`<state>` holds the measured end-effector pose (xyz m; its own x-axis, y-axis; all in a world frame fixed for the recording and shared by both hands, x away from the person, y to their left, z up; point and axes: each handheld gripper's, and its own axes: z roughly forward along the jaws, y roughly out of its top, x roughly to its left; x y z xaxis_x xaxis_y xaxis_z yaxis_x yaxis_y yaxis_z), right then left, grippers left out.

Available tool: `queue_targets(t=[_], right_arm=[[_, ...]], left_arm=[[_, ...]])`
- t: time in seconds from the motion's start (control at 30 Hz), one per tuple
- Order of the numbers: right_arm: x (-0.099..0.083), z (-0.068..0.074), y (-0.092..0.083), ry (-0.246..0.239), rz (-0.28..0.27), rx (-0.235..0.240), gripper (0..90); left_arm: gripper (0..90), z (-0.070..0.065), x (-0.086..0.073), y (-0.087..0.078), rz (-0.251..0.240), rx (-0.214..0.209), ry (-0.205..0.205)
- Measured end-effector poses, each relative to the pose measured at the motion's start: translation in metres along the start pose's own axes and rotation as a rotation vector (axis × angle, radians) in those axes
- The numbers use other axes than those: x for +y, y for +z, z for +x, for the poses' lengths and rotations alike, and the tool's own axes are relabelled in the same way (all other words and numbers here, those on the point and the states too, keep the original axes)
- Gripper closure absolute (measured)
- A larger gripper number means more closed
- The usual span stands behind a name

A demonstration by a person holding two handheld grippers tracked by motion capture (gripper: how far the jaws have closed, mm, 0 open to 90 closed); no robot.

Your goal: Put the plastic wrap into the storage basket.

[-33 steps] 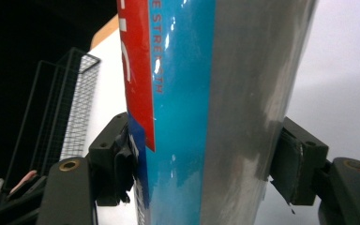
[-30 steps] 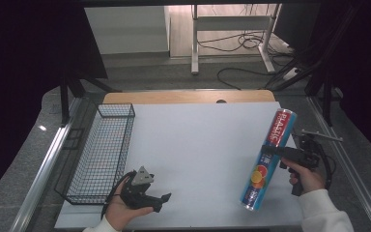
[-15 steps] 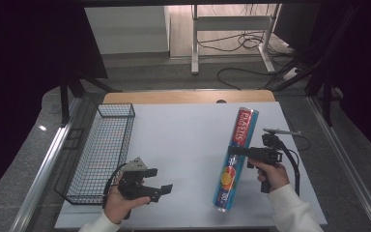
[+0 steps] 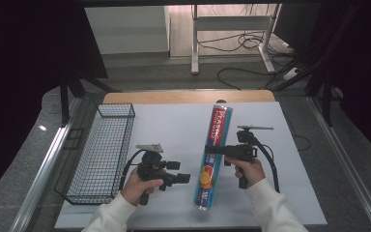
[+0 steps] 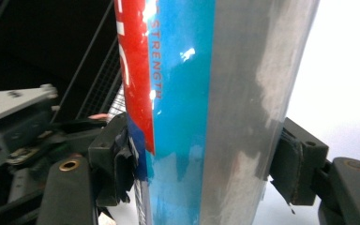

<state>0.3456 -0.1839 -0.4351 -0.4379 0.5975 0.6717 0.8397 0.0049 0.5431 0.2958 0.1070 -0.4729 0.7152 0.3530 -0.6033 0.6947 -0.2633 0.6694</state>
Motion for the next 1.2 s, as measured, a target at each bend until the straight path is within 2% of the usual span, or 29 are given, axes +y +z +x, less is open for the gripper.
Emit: queue_targets(t=[0.07, 0.17, 0.27, 0.3, 0.37, 0.43, 0.5, 0.6, 0.7, 0.8, 0.9, 1.07, 1.2], right_arm=[[0.000, 0.007, 0.006, -0.016, 0.002, 0.021, 32.0], [0.000, 0.012, 0.011, -0.025, 0.006, 0.030, 32.0], [-0.001, 0.018, 0.017, -0.037, 0.009, 0.036, 32.1], [-0.002, 0.019, 0.018, -0.039, 0.010, 0.041, 32.0], [-0.003, 0.023, 0.023, -0.042, 0.012, 0.047, 32.0], [-0.003, 0.025, 0.026, -0.046, 0.018, 0.048, 32.0], [-0.004, 0.027, 0.030, -0.053, 0.023, 0.049, 32.0], [-0.005, 0.030, 0.035, -0.059, 0.030, 0.052, 32.0], [-0.006, 0.032, 0.038, -0.062, 0.030, 0.063, 32.0], [-0.006, 0.035, 0.040, -0.071, 0.025, 0.065, 32.0], [-0.006, 0.034, 0.040, -0.074, 0.035, 0.065, 32.0], [-0.005, 0.033, 0.040, -0.089, 0.031, 0.070, 31.4], [-0.004, 0.032, 0.037, -0.101, 0.019, 0.073, 25.4]], left_arm=[[15.0, 0.004, 0.003, 0.007, 0.003, -0.032, -0.009], [17.9, 0.007, 0.008, 0.012, -0.023, -0.050, -0.012], [22.2, 0.012, 0.011, 0.014, -0.046, -0.111, -0.034], [21.6, 0.014, 0.011, 0.015, -0.046, -0.119, -0.039], [20.9, 0.017, 0.011, 0.018, -0.033, -0.119, -0.052], [21.2, 0.017, 0.010, 0.021, -0.019, -0.131, -0.047], [20.8, 0.016, 0.010, 0.023, -0.007, -0.117, -0.039], [24.4, 0.018, 0.010, 0.026, -0.003, -0.108, -0.062], [27.1, 0.020, 0.010, 0.030, 0.010, -0.106, -0.066], [31.3, 0.021, 0.009, 0.031, 0.006, -0.120, -0.067], [31.6, 0.021, 0.009, 0.032, 0.011, -0.119, -0.065], [31.8, 0.020, 0.009, 0.032, -0.010, -0.107, -0.063], [31.9, 0.022, 0.009, 0.029, -0.026, -0.141, -0.089]])
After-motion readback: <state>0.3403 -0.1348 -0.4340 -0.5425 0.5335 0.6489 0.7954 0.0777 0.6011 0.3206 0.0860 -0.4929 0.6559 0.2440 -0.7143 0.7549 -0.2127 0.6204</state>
